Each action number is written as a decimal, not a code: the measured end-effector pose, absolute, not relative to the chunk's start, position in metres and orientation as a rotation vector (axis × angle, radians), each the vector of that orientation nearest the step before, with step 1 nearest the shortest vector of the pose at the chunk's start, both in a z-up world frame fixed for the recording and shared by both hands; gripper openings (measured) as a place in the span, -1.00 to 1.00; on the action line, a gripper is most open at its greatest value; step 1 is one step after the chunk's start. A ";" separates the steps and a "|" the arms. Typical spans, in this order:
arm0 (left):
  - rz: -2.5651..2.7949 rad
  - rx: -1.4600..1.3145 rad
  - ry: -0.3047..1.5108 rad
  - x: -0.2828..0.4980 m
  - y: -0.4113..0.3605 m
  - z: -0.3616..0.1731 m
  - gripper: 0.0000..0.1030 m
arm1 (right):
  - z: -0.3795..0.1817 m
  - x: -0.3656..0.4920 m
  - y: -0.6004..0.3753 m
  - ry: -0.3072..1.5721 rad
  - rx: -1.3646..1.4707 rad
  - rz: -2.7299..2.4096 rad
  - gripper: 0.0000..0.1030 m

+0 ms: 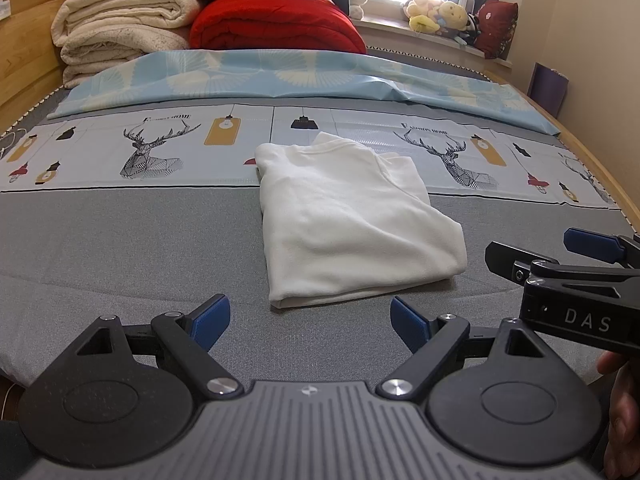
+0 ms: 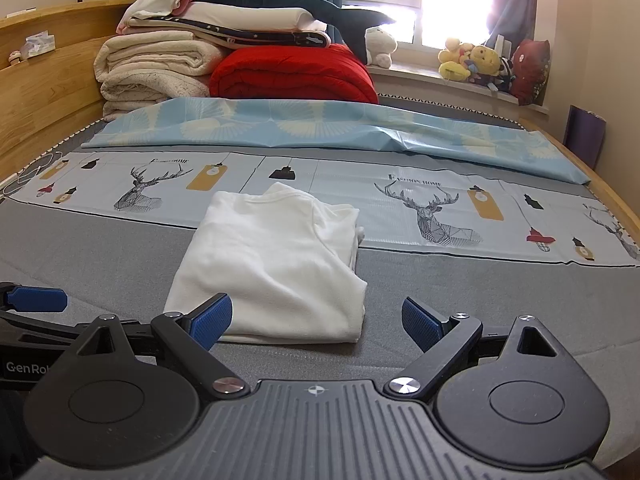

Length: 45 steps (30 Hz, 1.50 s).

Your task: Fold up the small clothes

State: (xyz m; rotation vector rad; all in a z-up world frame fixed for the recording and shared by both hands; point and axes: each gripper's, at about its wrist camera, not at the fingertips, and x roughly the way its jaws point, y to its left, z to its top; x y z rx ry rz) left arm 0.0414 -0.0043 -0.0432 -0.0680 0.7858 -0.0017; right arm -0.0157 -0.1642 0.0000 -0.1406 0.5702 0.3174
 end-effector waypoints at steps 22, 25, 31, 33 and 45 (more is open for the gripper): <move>-0.002 -0.070 0.788 0.041 -0.004 -0.045 0.76 | -0.001 -0.015 -0.163 0.575 -0.138 0.317 0.79; -0.002 -0.069 0.789 0.041 -0.004 -0.045 0.76 | 0.000 -0.014 -0.164 0.574 -0.138 0.317 0.79; -0.002 -0.069 0.789 0.041 -0.004 -0.045 0.76 | -0.002 -0.015 -0.163 0.576 -0.136 0.316 0.79; -0.002 -0.069 0.789 0.041 -0.003 -0.045 0.76 | -0.001 -0.014 -0.163 0.576 -0.137 0.317 0.79; -0.003 -0.072 0.788 0.040 -0.005 -0.048 0.76 | -0.005 -0.017 -0.159 0.581 -0.134 0.309 0.79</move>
